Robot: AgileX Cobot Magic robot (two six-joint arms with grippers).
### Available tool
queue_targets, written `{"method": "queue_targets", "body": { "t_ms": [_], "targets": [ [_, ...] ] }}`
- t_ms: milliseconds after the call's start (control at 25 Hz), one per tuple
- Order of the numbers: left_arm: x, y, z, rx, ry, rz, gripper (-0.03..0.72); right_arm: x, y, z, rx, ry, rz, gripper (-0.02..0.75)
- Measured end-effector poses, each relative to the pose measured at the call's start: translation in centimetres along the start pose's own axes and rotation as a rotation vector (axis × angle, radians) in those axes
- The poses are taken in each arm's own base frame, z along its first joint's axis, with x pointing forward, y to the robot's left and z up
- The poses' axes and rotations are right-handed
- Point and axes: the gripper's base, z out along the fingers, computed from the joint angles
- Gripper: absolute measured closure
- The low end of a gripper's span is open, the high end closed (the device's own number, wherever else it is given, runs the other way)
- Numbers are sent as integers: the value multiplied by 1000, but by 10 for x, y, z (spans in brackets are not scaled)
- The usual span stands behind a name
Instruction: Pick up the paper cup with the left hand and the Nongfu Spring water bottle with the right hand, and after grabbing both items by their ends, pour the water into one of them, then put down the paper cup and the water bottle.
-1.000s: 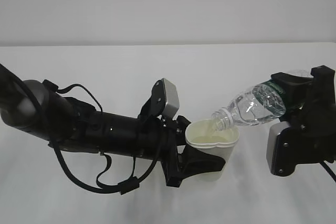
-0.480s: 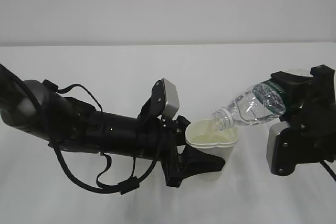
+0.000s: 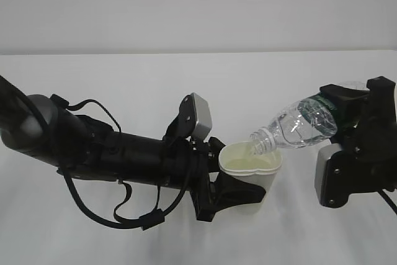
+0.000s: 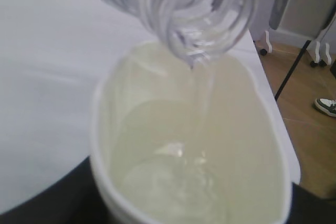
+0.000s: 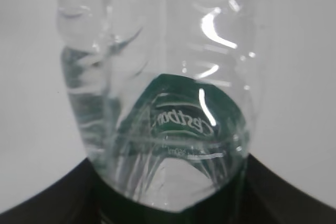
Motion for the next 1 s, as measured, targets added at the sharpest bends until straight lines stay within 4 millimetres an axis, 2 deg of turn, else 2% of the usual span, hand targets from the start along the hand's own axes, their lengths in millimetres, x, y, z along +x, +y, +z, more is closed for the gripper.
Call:
{"method": "queue_targets", "body": {
  "t_ms": [1000],
  "targets": [
    [1, 0, 0, 0, 4, 0, 250, 0, 0, 0, 2, -1, -5, 332]
  ]
}}
